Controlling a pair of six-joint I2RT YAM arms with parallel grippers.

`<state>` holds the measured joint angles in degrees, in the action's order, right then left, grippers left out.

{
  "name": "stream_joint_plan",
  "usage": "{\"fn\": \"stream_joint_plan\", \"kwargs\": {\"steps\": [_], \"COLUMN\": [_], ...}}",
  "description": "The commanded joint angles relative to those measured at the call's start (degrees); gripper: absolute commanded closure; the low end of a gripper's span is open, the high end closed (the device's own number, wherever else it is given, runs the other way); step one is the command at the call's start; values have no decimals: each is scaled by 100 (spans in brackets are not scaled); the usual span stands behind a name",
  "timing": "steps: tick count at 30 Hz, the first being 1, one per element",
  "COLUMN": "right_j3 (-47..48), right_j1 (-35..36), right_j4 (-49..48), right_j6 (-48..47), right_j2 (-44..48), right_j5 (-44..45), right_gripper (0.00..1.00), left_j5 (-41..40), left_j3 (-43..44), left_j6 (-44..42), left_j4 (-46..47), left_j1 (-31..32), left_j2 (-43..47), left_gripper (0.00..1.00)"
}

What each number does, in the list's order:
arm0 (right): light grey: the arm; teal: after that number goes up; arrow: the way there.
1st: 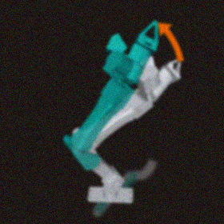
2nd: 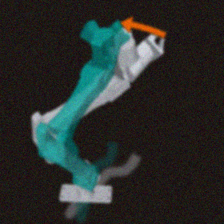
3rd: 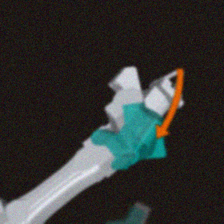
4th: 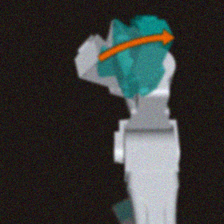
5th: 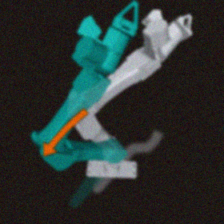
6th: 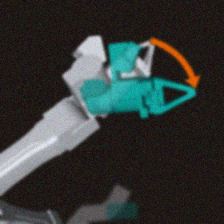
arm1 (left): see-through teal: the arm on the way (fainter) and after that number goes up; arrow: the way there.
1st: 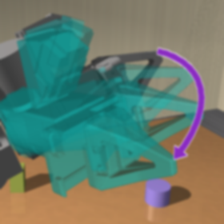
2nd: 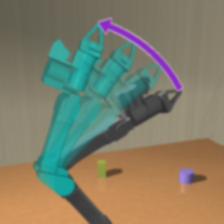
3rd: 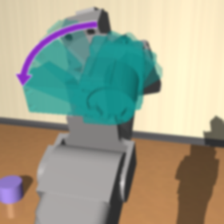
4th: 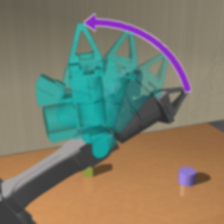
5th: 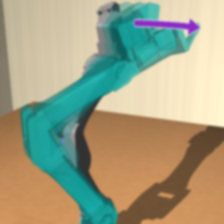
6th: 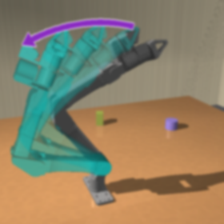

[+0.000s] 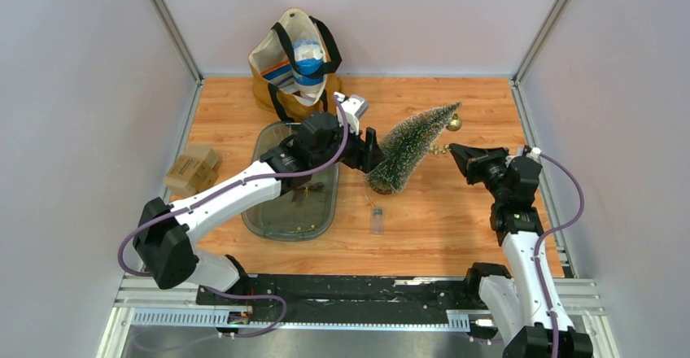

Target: Decorate the small christmas tree

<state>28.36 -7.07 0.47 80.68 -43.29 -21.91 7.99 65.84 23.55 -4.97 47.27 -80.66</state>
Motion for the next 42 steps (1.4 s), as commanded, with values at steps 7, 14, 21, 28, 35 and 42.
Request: {"fn": "stream_joint_plan", "kwargs": {"steps": [7,14,21,28,35,42], "right_j3": [21,-41,-488,-700,-771,-718], "right_j1": [671,1146,1340,1349,1480,2279], "right_j4": [-442,-285,146,314,129,85], "right_j6": [272,343,623,1009,1309,1353], "right_j2": [-171,-49,891,1620,1525,1349], "right_j5": [152,538,1434,2452,2560,3105], "right_gripper": [100,100,100,100,100,100], "left_j5": [291,414,476,432,475,660], "left_j3": [130,148,60,42,236,262], "left_j6": [79,106,176,150,36,27], "left_j4": [374,401,462,462,427,445], "left_j1": [-16,-16,-16,-16,-16,-16], "left_j2": [-134,-187,-195,-160,-309,-441], "left_gripper": [26,27,28,28,28,28]}}
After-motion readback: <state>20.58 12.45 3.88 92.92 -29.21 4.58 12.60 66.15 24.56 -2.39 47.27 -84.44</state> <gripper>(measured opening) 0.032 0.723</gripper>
